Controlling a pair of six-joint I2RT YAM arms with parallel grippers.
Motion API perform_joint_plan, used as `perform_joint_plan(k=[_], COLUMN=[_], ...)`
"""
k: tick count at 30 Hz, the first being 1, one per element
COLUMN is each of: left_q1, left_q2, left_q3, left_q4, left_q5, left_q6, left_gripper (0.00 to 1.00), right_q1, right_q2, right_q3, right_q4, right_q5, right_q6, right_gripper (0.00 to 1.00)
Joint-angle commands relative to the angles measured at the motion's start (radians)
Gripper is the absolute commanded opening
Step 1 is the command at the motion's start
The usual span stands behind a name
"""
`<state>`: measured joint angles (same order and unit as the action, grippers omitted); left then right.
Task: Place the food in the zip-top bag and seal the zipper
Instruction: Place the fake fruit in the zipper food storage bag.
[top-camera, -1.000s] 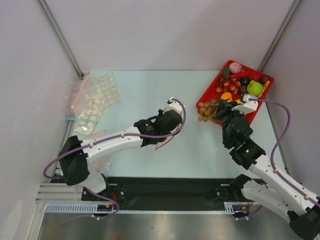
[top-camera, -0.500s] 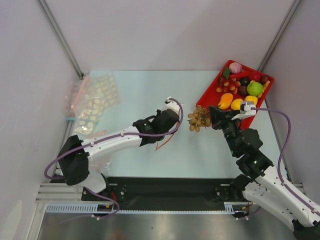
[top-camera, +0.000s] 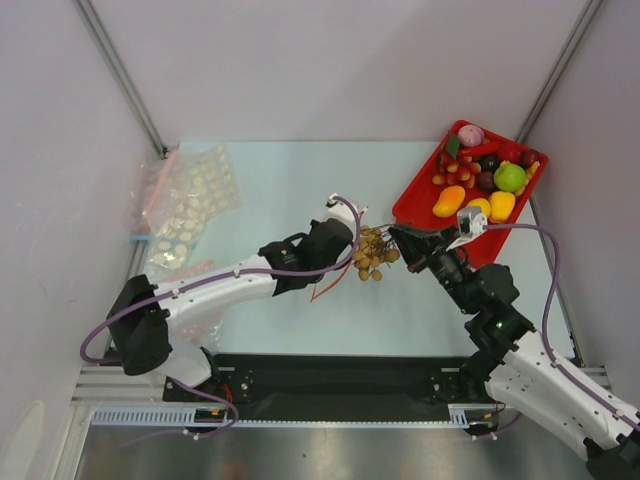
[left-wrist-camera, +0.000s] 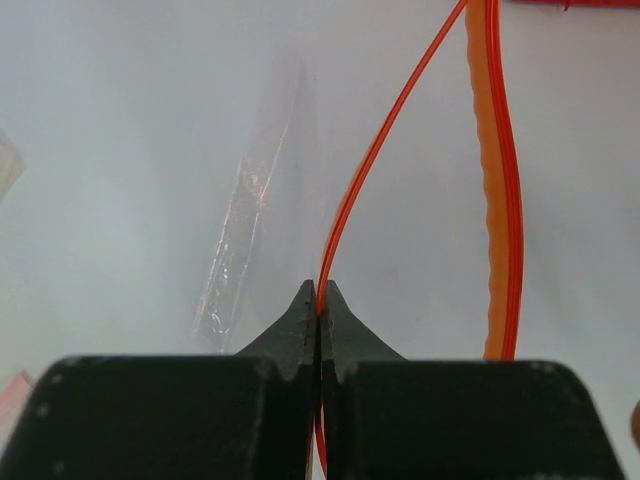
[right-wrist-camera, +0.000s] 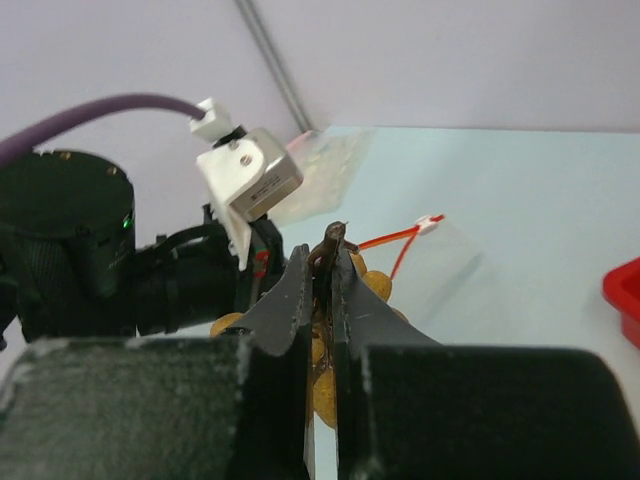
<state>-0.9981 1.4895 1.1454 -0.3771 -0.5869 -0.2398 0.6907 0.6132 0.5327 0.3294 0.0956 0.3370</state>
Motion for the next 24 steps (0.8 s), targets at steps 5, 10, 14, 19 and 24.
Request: perform_joint_plan(k=[5,10,14,19,24], left_q1=[0.006,0.006,0.006,0.006,0.006], left_q2=[-0.075,-0.093,-0.106,-0.12,-0.14], left_q3=[-0.018,-0.019,-0.027,-0.038,-0.046], left_q4=[0.043,0.046,0.058,0.066,0.07], left_q5=[0.048,0.084,0.131,0.159,0.19], left_q6=[-0.035,-0.042,-0.046,-0.047,-0.053], left_gripper=[0.0,0.0,0.0,0.0,0.0], right_q1=[0.003,0.004,0.001,0.0,0.0], right_q2=[0.005,0.005,0.02,0.023,0.036], right_q3=[-0.057,-0.083,-0.099,-0.109,-0.117], right_q4=[0.218,0.29,0.35,0.378,0.387], right_q5=[-0.207,-0.272,-0.384,-0.418,-0.395], right_q6=[0.008,0.022,0.011,-0.012,-0.007], right_gripper=[0.0,0.0,0.0,0.0,0.0])
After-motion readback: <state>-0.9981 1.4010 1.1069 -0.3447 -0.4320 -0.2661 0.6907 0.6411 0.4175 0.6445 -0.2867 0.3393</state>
